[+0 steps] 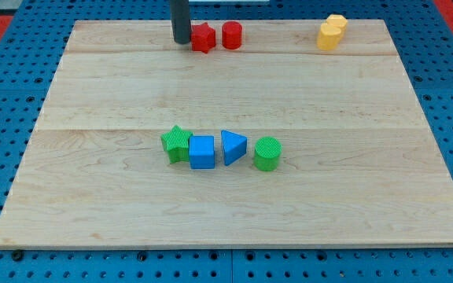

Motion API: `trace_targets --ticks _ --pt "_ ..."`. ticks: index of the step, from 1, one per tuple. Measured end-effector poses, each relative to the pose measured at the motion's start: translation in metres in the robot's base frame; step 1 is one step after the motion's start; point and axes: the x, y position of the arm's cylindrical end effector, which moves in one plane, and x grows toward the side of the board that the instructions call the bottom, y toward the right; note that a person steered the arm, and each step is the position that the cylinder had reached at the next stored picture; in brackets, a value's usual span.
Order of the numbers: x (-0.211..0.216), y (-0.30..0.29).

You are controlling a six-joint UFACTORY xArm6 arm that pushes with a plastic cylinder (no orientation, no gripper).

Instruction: Push the green star to the top side of the green circle

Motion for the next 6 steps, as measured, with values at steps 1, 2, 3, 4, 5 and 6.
trace_targets --ticks 1,2,3,4,5,6 --pt "0.042 0.000" --pt "0.042 0.000" --pt "0.061 -0.001" --pt "0.115 -0.014" --pt "0.138 -0.017" --pt "0.142 -0.034"
